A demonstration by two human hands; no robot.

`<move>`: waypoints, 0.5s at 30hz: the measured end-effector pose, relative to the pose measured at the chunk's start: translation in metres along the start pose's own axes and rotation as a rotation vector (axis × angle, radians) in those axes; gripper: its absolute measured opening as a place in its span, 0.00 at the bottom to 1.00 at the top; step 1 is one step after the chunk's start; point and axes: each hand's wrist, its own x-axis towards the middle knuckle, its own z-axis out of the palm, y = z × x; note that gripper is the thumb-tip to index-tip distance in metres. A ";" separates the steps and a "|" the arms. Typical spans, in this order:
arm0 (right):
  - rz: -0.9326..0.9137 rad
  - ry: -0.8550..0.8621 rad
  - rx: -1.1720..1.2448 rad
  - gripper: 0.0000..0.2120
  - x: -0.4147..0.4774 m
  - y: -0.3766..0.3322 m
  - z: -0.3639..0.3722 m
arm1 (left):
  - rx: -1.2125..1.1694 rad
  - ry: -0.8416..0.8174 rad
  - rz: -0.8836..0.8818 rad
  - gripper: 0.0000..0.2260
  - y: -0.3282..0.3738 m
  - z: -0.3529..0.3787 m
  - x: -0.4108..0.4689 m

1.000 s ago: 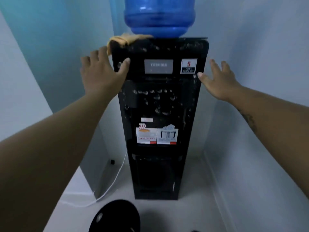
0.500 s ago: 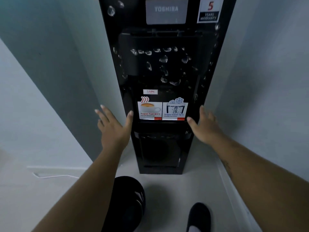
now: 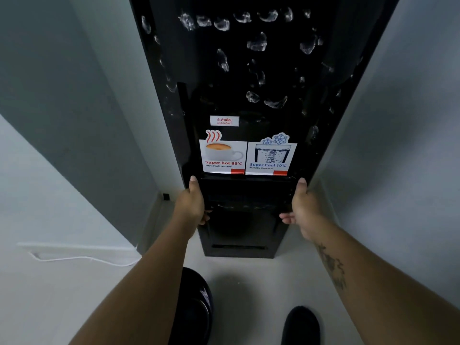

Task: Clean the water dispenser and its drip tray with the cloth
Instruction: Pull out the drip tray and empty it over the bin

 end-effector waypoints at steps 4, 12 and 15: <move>-0.027 0.018 0.010 0.32 -0.001 -0.002 -0.002 | 0.032 -0.015 0.046 0.28 0.002 -0.002 0.000; -0.010 0.031 0.019 0.31 -0.007 -0.004 -0.001 | 0.078 -0.016 0.105 0.29 0.004 -0.006 -0.005; -0.029 0.024 0.005 0.31 -0.006 -0.004 -0.003 | 0.104 0.003 0.148 0.30 0.003 -0.006 -0.004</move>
